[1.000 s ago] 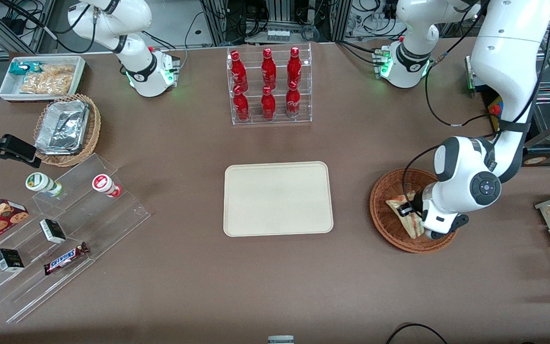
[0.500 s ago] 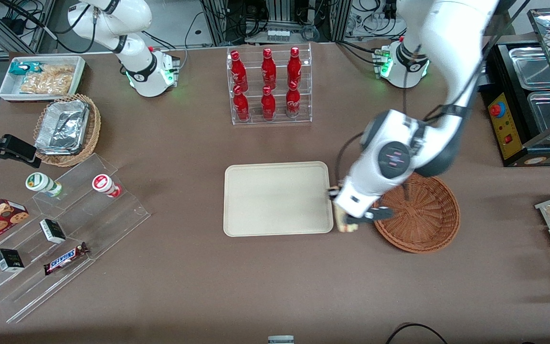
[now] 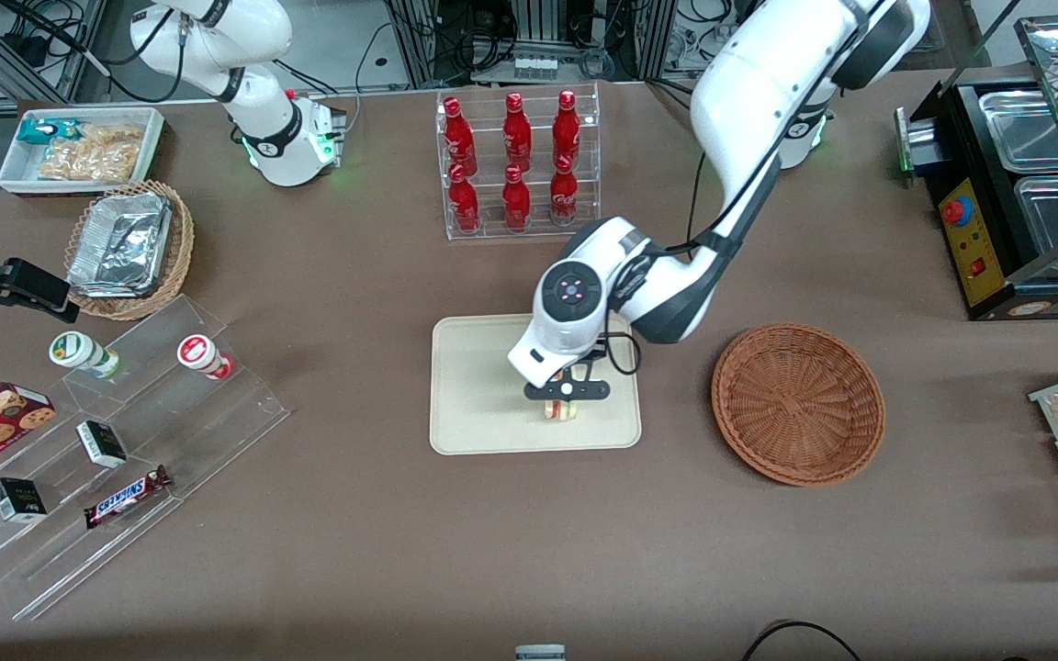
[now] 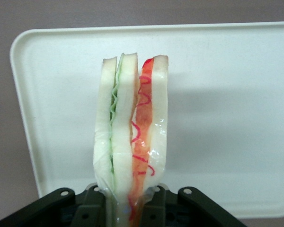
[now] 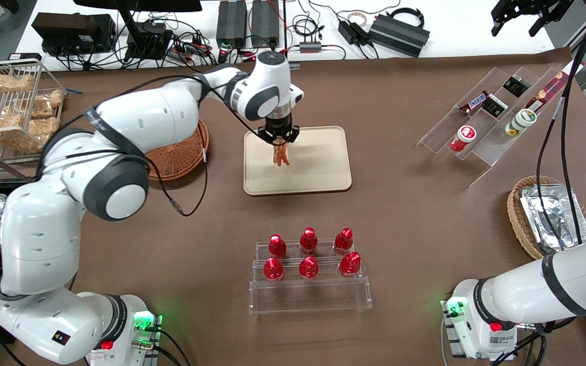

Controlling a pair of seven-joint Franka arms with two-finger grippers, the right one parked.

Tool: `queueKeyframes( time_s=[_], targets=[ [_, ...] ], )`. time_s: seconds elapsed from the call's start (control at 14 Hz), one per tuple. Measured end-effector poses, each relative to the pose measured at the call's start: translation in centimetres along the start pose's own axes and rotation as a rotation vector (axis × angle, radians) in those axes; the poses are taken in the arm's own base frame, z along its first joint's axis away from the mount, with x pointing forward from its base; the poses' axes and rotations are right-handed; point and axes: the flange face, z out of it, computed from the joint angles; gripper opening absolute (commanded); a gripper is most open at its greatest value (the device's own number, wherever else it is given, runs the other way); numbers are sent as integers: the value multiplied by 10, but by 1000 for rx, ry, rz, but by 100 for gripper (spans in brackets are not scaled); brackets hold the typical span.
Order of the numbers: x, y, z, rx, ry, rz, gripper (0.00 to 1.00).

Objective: Place sandwich from basket to tray

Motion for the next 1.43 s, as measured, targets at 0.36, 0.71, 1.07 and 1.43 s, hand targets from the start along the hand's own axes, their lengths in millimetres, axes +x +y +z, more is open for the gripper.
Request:
queueKeyframes(
  time_s=[0.36, 0.71, 1.07, 1.43],
  targets=[
    [13, 7, 18, 24, 33, -41, 100],
    [37, -42, -75, 69, 114, -147, 100],
    [48, -205, -174, 115, 112, -120, 100],
    [30, -378, -260, 74, -26, -44, 100]
  ],
)
